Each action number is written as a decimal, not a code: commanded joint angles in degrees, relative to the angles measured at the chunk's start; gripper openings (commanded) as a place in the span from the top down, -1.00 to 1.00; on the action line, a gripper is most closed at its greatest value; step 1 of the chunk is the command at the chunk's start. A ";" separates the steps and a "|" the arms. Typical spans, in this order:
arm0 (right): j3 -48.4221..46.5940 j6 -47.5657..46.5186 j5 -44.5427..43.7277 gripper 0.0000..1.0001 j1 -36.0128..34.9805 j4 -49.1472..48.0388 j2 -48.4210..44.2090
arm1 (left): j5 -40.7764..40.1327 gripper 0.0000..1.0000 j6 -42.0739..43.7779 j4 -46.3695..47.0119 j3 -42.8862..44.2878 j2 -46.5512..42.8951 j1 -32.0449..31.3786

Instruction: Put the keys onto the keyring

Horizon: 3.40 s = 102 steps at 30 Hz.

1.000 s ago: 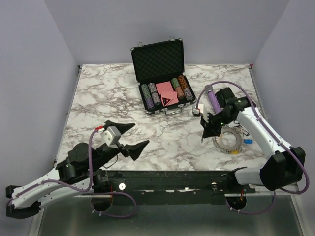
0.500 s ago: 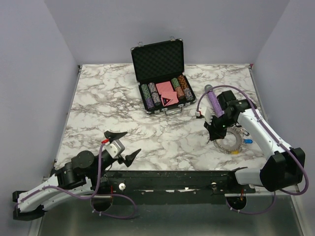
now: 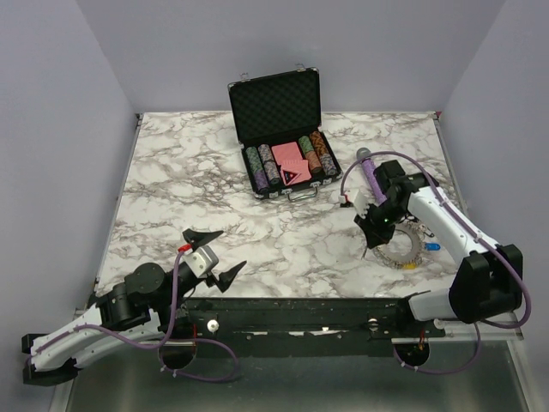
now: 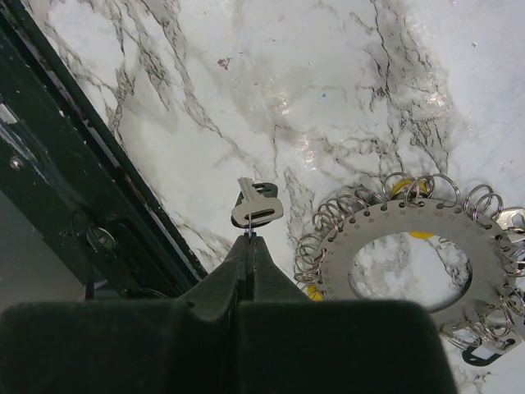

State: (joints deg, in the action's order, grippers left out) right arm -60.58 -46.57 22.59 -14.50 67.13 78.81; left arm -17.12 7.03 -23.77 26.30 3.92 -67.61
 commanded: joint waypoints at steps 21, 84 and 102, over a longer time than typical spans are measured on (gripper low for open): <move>-4.55 4.29 1.14 0.99 0.26 -6.31 11.10 | 1.74 -0.97 0.88 -0.58 -0.11 -0.06 0.73; -14.48 9.30 1.58 0.99 -9.84 -13.70 27.72 | 2.45 -0.98 1.23 -0.05 -0.55 0.30 1.78; -16.77 11.06 2.90 0.99 -13.36 -14.22 32.64 | 2.71 -0.97 1.32 0.13 -0.55 0.38 2.14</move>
State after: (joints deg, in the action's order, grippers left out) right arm -75.83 -36.47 24.91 -27.03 53.69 109.91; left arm -15.77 7.55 -23.75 26.06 4.08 -65.95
